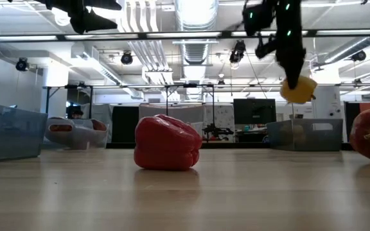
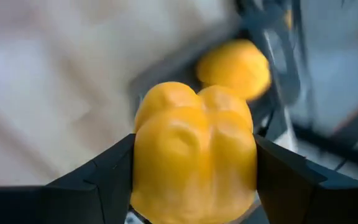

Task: Sort produce into baskets
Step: Put the yellow bell pepper into the top black bin

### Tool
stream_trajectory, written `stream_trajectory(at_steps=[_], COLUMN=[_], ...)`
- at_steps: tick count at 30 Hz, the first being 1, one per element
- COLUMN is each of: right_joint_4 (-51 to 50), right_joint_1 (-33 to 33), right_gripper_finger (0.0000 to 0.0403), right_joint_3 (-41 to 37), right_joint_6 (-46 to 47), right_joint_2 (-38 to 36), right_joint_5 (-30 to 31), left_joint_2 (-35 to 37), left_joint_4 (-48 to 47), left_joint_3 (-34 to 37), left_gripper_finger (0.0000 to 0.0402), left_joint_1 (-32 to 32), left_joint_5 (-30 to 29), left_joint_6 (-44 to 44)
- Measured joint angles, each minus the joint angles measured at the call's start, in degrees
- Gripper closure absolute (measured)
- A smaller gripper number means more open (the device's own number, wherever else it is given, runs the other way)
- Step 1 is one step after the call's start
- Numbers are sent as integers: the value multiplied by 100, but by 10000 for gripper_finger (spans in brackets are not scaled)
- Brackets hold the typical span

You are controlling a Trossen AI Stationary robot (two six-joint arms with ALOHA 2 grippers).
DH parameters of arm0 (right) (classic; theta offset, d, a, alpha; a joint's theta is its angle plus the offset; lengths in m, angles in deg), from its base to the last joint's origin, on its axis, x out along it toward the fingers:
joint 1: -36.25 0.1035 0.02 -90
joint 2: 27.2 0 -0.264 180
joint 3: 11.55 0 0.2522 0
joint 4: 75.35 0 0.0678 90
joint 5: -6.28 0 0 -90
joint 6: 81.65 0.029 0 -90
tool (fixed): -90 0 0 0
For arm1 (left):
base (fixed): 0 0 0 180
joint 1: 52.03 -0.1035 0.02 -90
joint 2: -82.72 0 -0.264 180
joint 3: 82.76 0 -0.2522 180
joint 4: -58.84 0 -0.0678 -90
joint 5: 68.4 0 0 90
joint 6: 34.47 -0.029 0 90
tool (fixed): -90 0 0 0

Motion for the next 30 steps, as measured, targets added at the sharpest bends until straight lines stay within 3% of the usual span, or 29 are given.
stream_trajectory(at_steps=[6,11,18,22,30], right_joint_4=[309,455,591,679,985], right_joint_1=[-1604,-2209,-2506,-2510,-2498], right_gripper_finger=[140,137,135,128,74], right_joint_3=[39,200,229,192,207], right_joint_6=[545,696,790,904,1362], right_joint_2=[711,1280,1741,1878,1668], right_joint_5=[-649,-989,-1246,-1438,-1372], left_joint_2=[-73,-288,-892,-887,-698], left_joint_4=[74,55,-181,-193,-1198], left_joint_3=[0,-61,-638,-874,-1325], left_gripper_finger=[36,35,33,33,33], left_joint_1=[0,-183,-299,-280,-256], left_joint_5=[2,283,592,626,885], left_joint_6=[-57,30,64,557,650])
